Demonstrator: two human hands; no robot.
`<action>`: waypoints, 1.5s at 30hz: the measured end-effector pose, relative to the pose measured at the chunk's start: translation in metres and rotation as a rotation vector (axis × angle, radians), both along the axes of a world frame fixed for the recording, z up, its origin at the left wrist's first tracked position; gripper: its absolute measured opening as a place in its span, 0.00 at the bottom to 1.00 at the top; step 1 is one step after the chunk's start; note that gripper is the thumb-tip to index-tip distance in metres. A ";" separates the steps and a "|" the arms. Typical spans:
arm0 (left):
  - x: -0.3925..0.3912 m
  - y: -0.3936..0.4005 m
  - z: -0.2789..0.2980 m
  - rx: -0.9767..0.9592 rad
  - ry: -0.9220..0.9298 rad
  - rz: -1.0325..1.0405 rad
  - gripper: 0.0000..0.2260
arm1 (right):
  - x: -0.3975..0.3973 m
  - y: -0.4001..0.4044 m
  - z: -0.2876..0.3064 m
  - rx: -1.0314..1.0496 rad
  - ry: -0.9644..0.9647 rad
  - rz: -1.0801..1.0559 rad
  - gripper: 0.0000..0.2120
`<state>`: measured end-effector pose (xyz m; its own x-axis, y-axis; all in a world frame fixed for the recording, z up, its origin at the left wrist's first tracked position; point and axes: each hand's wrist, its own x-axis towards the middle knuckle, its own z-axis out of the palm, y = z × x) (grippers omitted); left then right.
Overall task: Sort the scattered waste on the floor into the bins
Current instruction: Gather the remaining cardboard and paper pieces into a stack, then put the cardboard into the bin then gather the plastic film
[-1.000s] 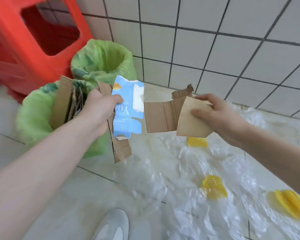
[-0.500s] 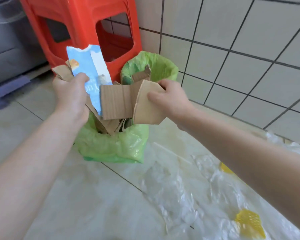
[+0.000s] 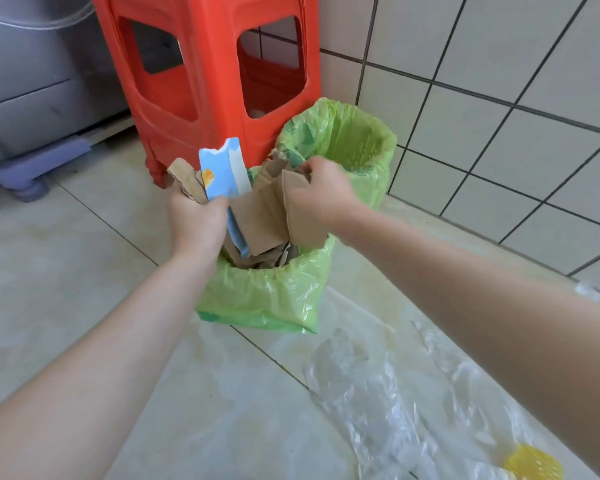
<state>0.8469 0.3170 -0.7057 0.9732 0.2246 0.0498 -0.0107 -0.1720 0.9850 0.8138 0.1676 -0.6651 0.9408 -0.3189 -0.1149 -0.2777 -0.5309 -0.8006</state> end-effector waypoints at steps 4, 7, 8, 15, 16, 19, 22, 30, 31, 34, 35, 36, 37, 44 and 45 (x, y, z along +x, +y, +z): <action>0.008 0.004 0.007 0.003 -0.082 0.051 0.09 | 0.006 -0.010 0.016 0.167 -0.072 -0.133 0.07; 0.010 0.003 0.005 0.078 -0.136 0.006 0.09 | 0.011 0.003 0.019 0.048 -0.053 -0.097 0.12; 0.010 0.003 0.002 0.099 -0.132 -0.006 0.09 | 0.013 0.007 0.017 0.007 -0.045 -0.076 0.12; 0.005 0.005 -0.018 0.334 -0.011 -0.057 0.19 | 0.005 0.006 0.040 -0.449 -0.074 -0.051 0.08; 0.006 0.005 -0.017 0.345 -0.017 -0.061 0.18 | 0.005 0.006 0.044 -0.486 -0.097 -0.063 0.07; 0.010 0.007 -0.016 0.364 -0.013 -0.047 0.12 | 0.009 0.013 0.050 -0.496 -0.139 -0.057 0.05; 0.008 0.008 -0.018 0.346 -0.012 -0.077 0.13 | 0.017 0.023 0.043 -0.360 -0.064 -0.013 0.08; -0.005 -0.001 -0.025 0.484 -0.031 -0.364 0.20 | 0.029 0.023 -0.015 -0.157 0.121 0.051 0.08; -0.004 -0.002 -0.024 0.504 -0.013 -0.402 0.23 | 0.029 0.021 -0.016 -0.166 0.110 0.075 0.10; -0.002 -0.003 -0.020 0.515 0.018 -0.430 0.28 | 0.024 0.012 -0.006 -0.158 0.066 0.102 0.06; -0.002 -0.002 -0.020 0.521 0.010 -0.407 0.29 | 0.022 0.008 -0.002 -0.179 0.062 0.115 0.08; -0.003 -0.001 -0.019 0.529 -0.009 -0.368 0.27 | 0.018 0.004 0.001 -0.211 0.081 0.128 0.15; -0.004 -0.001 -0.019 0.536 -0.031 -0.328 0.24 | 0.014 -0.001 0.002 -0.234 0.096 0.141 0.19; -0.013 -0.009 -0.019 0.660 0.048 -0.434 0.10 | -0.018 -0.030 -0.016 -0.085 0.126 0.151 0.07; -0.016 -0.011 -0.017 0.660 0.030 -0.412 0.11 | -0.025 -0.037 -0.016 -0.088 0.127 0.150 0.07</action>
<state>0.8305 0.3058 -0.7230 0.9746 -0.2229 0.0200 -0.1765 -0.7107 0.6810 0.7889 0.1308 -0.6810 0.9581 -0.1907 -0.2139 -0.2866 -0.6402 -0.7127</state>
